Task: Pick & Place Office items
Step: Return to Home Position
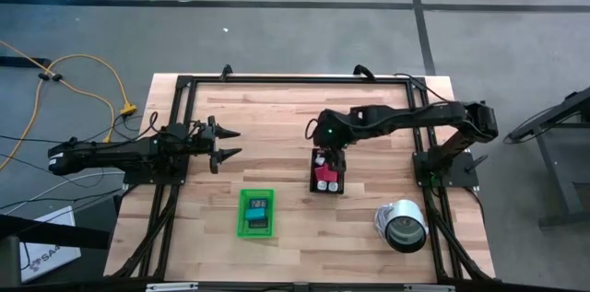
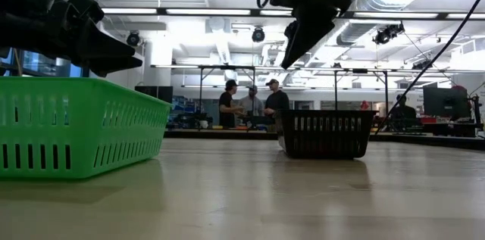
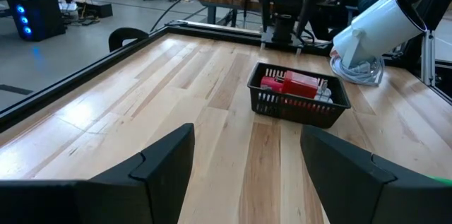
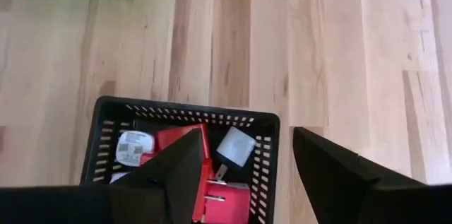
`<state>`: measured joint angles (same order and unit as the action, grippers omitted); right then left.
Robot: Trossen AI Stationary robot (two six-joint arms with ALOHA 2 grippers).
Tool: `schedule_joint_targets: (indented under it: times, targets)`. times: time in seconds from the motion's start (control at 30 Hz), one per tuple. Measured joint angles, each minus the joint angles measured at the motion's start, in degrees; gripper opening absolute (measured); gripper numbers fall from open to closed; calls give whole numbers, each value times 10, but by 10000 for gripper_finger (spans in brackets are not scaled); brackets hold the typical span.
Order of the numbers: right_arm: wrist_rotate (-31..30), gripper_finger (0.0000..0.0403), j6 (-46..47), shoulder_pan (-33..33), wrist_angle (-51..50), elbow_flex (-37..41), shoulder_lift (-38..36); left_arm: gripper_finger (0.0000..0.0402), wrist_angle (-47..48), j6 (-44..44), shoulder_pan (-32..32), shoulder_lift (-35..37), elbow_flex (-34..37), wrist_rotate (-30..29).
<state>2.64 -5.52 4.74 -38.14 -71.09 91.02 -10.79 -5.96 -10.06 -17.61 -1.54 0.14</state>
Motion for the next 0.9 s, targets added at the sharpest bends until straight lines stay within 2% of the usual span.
schedule_joint_targets:
  times: [0.2, 0.6, 0.9]
  targets:
    - [-27, 207, 39, -13, -5, 0, -11, 252, 0, 0, 0, 0, 0, 0]
    - [-53, 207, 52, -15, -53, 0, -76, 252, 0, 0, 0, 0, 0, 0]
    - [-35, 207, 55, -11, -67, 0, -107, 252, 0, 0, 0, 0, 0, 0]
